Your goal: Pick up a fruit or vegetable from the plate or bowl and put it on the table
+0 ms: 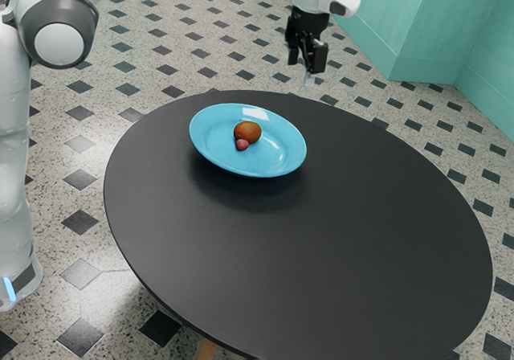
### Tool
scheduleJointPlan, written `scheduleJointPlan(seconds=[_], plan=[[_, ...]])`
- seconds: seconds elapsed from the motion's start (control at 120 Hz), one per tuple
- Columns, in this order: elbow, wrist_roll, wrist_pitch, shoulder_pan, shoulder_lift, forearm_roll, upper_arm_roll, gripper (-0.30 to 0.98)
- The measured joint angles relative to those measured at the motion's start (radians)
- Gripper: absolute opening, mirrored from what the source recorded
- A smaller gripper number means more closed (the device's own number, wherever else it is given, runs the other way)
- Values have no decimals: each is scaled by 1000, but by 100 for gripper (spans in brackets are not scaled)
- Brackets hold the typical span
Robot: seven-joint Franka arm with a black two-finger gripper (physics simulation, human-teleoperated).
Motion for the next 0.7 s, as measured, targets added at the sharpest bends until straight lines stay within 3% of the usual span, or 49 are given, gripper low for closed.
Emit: scheduleJointPlan(seconds=[0.233, 0.383, 0.55, 0.7], plan=[[27, 9, -6, 0, -1, 2, 3, 69], [17, 14, -48, -7, -5, 3, 75, 69], [-152, 31, -48, 3, -42, -16, 164, 69], [-286, 53, -3, 51, -86, -27, 180, 69]])
